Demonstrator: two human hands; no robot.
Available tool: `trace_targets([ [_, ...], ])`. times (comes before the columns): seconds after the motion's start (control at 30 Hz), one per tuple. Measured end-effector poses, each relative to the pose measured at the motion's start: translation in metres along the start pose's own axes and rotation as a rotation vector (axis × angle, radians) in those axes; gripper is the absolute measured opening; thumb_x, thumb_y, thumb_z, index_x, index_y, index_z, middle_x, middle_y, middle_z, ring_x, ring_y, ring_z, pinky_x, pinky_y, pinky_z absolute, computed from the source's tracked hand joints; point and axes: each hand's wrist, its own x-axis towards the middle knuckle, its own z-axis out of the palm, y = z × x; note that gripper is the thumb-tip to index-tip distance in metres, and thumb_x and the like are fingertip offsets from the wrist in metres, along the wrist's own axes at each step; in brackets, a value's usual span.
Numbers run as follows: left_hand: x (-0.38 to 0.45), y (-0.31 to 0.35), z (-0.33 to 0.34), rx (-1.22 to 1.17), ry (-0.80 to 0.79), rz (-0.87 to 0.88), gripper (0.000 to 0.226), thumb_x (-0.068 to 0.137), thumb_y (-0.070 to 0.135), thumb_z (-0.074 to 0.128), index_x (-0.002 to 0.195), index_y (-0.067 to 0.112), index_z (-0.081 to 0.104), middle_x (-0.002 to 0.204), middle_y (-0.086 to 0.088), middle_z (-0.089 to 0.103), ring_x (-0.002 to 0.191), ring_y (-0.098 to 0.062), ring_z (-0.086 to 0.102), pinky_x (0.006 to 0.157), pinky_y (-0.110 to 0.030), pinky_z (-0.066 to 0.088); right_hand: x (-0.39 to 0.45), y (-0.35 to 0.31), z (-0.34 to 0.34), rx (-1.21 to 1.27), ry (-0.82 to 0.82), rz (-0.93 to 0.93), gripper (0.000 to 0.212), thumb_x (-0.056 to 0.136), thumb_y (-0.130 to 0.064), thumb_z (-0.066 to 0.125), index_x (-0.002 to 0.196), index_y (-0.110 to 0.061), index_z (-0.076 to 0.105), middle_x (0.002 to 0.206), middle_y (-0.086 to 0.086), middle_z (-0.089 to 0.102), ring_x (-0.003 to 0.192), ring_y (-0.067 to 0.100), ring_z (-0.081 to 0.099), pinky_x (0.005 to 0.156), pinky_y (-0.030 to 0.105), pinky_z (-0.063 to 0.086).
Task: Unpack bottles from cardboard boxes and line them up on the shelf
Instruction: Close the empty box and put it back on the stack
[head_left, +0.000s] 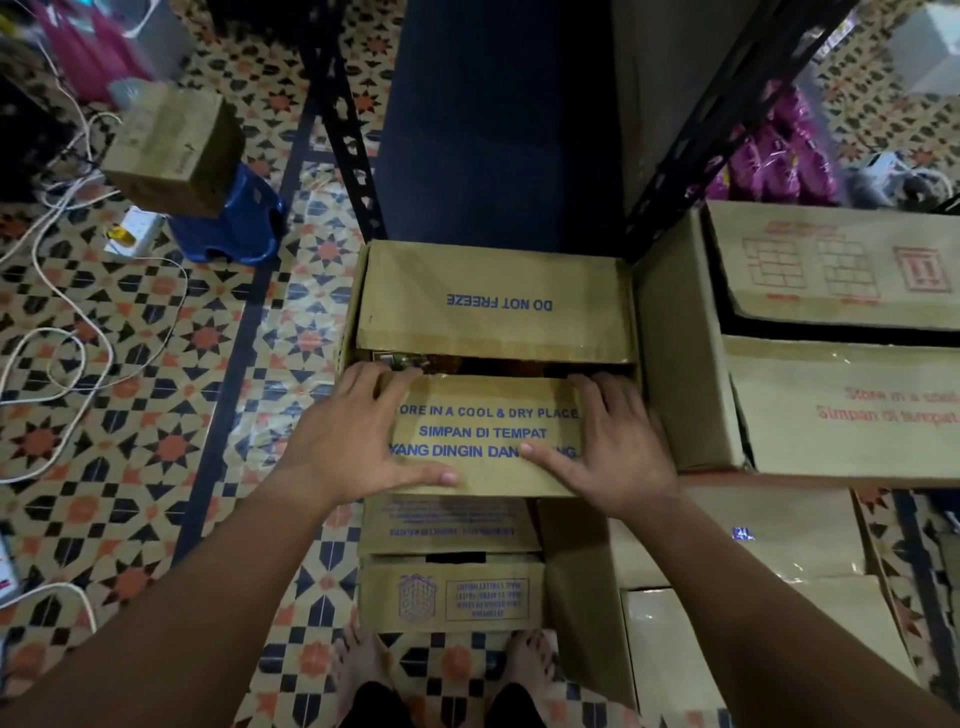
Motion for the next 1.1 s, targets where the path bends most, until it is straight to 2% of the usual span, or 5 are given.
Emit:
trace_targets([
  [0.37, -0.047, -0.009, 0.024, -0.08, 0.057, -0.002, 0.117, 0.066, 0.105, 0.033, 0.158, 0.033, 0.024, 0.152, 0.002, 0.033, 0.144, -0.019, 0.032, 0.097, -0.046, 0.055, -0.047, -0.02, 0.013, 0.07, 0.024, 0.032, 0.114, 0.071, -0.101, 0.03, 0.153, -0.023, 0.03, 0.156, 0.006, 0.032, 0.15, 0.024, 0.021, 0.113, 0.052, 0.04],
  [0.6, -0.054, -0.021, 0.023, -0.18, 0.158, 0.115, 0.095, 0.09, 0.083, 0.037, 0.163, 0.026, 0.015, 0.17, -0.001, 0.006, 0.157, -0.013, -0.011, 0.122, -0.06, 0.015, -0.055, -0.022, 0.01, 0.072, 0.202, -0.018, 0.086, 0.087, -0.079, 0.052, 0.146, -0.016, 0.045, 0.145, 0.018, 0.036, 0.139, 0.035, 0.029, 0.109, 0.053, 0.04],
  [0.87, -0.012, 0.002, -0.028, -0.629, 0.529, -0.25, 0.03, 0.099, 0.012, 0.059, 0.125, 0.012, 0.045, 0.133, -0.015, 0.041, 0.118, -0.021, 0.046, 0.1, -0.039, 0.047, -0.016, -0.037, -0.039, 0.28, 0.39, 0.285, 0.045, 0.083, 0.0, 0.056, 0.123, -0.012, 0.038, 0.118, 0.015, 0.038, 0.093, 0.035, 0.049, 0.07, 0.052, 0.054],
  [0.97, 0.018, -0.003, -0.047, -0.717, 0.511, -0.47, 0.044, 0.085, -0.003, 0.064, 0.114, 0.016, 0.037, 0.126, -0.015, 0.043, 0.106, -0.02, 0.045, 0.089, -0.033, 0.04, 0.004, -0.035, -0.065, 0.365, 0.275, 0.449, 0.04, 0.089, -0.004, 0.053, 0.122, -0.011, 0.031, 0.102, 0.014, 0.052, 0.091, 0.045, 0.058, 0.075, 0.047, 0.046],
  [1.1, 0.031, -0.009, -0.053, -0.863, 0.324, -0.544, 0.074, 0.088, 0.0, 0.064, 0.148, 0.02, 0.025, 0.123, -0.002, 0.05, 0.112, -0.023, 0.053, 0.091, -0.033, 0.041, -0.004, -0.027, -0.078, 0.566, 0.223, 0.53, 0.046, 0.088, -0.004, 0.059, 0.123, -0.012, 0.031, 0.08, -0.005, 0.048, 0.081, 0.032, 0.055, 0.076, 0.034, 0.042],
])
